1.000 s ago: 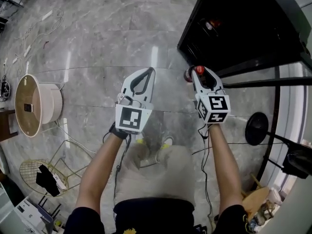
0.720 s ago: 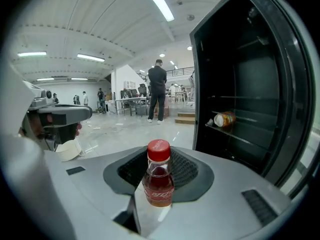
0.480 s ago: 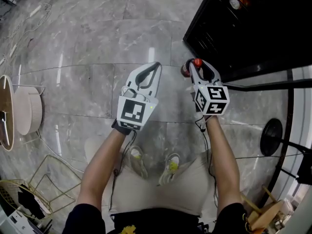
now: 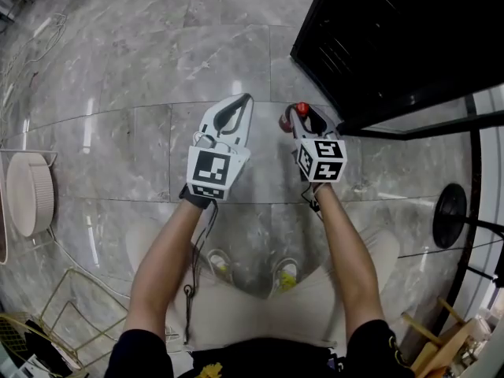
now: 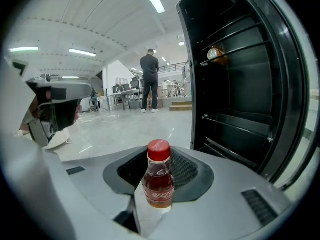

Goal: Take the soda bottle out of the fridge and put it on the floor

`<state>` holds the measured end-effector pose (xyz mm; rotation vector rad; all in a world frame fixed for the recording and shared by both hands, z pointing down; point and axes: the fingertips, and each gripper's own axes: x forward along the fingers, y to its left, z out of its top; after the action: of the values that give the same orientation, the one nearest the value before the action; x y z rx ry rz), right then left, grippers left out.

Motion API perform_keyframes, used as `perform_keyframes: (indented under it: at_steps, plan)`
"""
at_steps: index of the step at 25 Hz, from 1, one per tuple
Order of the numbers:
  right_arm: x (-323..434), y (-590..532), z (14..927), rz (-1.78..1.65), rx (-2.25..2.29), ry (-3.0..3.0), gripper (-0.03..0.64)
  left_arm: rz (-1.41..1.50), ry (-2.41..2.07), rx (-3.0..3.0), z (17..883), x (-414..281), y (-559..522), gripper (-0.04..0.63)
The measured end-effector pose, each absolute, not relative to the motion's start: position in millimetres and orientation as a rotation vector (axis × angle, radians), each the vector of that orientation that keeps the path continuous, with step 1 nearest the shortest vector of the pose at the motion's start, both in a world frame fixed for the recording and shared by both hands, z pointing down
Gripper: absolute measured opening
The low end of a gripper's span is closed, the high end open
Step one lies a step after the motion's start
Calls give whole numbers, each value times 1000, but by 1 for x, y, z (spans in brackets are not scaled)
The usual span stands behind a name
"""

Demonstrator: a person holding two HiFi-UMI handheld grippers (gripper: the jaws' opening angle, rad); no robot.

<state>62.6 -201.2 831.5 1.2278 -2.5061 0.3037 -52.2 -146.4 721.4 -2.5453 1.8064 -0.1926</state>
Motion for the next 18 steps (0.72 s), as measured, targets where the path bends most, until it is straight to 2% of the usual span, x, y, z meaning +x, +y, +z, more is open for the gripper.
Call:
perform_keyframes:
  at_steps: [13,18]
  plan:
    - [77,-216,950,296,1362,-2386,126,-63,1802,-2512,732,-43,-142,17]
    - [75,-216,976,301,1345,-2351,126,-116,1820,-2512,746,-44,-135,17]
